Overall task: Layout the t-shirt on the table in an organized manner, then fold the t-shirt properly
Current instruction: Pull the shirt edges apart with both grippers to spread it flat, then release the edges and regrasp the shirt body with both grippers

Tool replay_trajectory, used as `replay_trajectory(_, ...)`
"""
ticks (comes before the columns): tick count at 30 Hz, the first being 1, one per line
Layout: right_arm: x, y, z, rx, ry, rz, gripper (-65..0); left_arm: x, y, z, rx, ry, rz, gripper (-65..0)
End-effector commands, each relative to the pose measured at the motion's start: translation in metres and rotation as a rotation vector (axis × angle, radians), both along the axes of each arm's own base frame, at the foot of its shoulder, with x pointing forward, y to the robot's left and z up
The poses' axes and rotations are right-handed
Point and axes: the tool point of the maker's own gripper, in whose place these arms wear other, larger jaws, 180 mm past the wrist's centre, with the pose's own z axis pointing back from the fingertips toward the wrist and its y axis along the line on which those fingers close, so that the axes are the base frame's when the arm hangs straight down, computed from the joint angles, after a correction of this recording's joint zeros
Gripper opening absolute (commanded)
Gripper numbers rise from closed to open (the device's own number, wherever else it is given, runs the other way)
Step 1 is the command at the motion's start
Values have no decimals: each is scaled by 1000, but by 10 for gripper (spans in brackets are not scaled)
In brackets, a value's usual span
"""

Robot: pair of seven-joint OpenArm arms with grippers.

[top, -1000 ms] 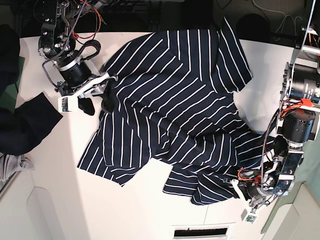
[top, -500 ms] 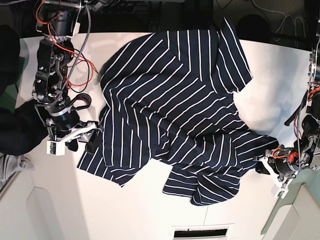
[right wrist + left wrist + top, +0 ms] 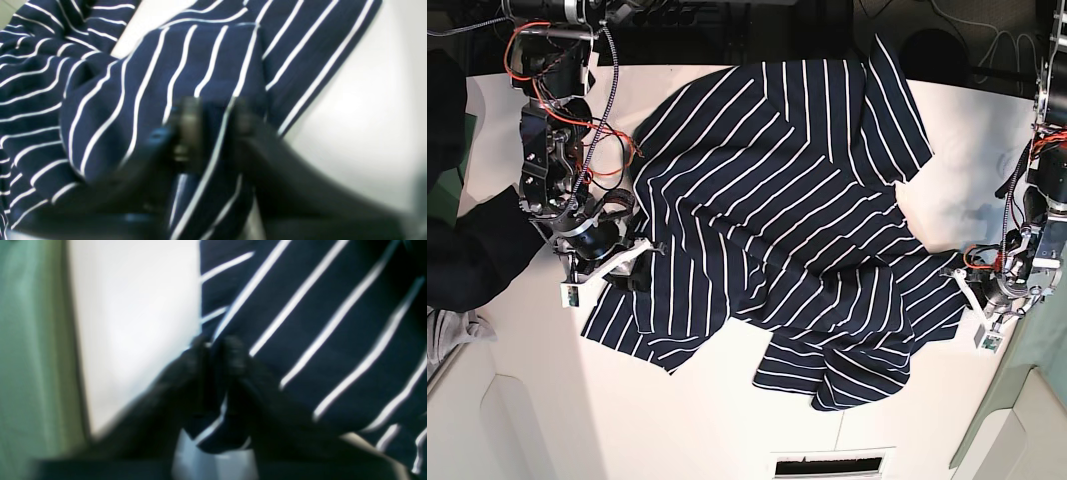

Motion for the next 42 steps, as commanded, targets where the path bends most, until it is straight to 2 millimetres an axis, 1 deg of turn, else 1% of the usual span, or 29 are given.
replay_trajectory(1, 12, 3, 18, 15, -62, 14, -646, 15, 9, 23, 28, -62, -4, -650)
replay_trajectory(4, 10, 5, 18, 6, -67, 42, -650, 16, 14, 25, 82, -64, -30, -650)
replay_trajectory(7, 10, -5, 17, -20, -64, 40, -650, 14, 18, 26, 96, -59, -29, -650)
replay_trajectory(8, 10, -10, 17, -30, -64, 37, -650, 13, 20, 26, 100, -51, -21, -650)
replay_trajectory(11, 10, -31, 16, -66, -61, 22, -650, 10, 40, 31, 146, -57, 57, -650)
replay_trajectory(15, 8, -64, 17, -97, -62, -25, -650, 4, 64, 41, 185, -55, 78, -650)
replay_trajectory(17, 8, -76, 19, -92, -65, -55, -650, -2, 78, 45, 203, -34, 94, -650)
replay_trajectory(18, 8, -81, 20, -80, -69, -74, -650, -4, 79, 46, 196, -19, 85, -650)
replay_trajectory(19, 8, -85, 22, -71, -73, -88, -650, -6, 76, 46, 180, 3, 65, -650)
replay_trajectory(21, 10, -92, 26, -43, -84, -117, -650, -4, 63, 51, 113, 23, 13, -650)
replay_trajectory(22, 10, -95, 29, -20, -92, -132, -650, -1, 56, 57, 80, 15, 4, -650)
replay_trajectory(23, 11, -96, 31, 1, -98, -144, -650, 3, 48, 63, 52, 3, -7, -634)
replay_trajectory(25, 12, -94, 34, 33, -109, -145, -650, 12, 32, 78, 19, -38, -34, -548)
replay_trajectory(26, 12, -90, 36, 47, -118, -130, -650, 17, 25, 84, 16, -59, -51, -516)
replay_trajectory(27, 12, -86, 38, 65, -125, -117, -597, 20, 20, 90, 15, -77, -67, -495)
replay_trajectory(29, 12, -77, 41, 114, -129, -104, -439, 26, 11, 97, 13, -105, -90, -483)
replay_trajectory(30, 12, -73, 43, 138, -125, -103, -380, 27, 10, 98, 12, -111, -94, -483)
replay_trajectory(31, 12, -69, 44, 155, -122, -97, -343, 27, 9, 99, 12, -115, -96, -482)
replay_trajectory(32, 12, -66, 45, 164, -120, -93, -332, 28, 9, 100, 11, -123, -98, -482)
replay_trajectory(35, 14, -61, 50, 182, -136, -101, -333, 30, 7, 102, 4, -135, -101, -481)
replay_trajectory(36, 14, -62, 53, 188, -145, -109, -333, 31, 2, 103, -17, -141, -109, -472)
replay_trajectory(38, 17, -62, 60, 203, -171, -128, -333, 34, -16, 102, -69, -146, -154, -429)
replay_trajectory(39, 19, -62, 64, 215, -192, -144, -333, 38, -29, 103, -103, -157, -176, -415)
replay_trajectory(42, 24, -52, 68, 238, -219, -158, -333, 49, -67, 104, -177, -184, -234, -413)
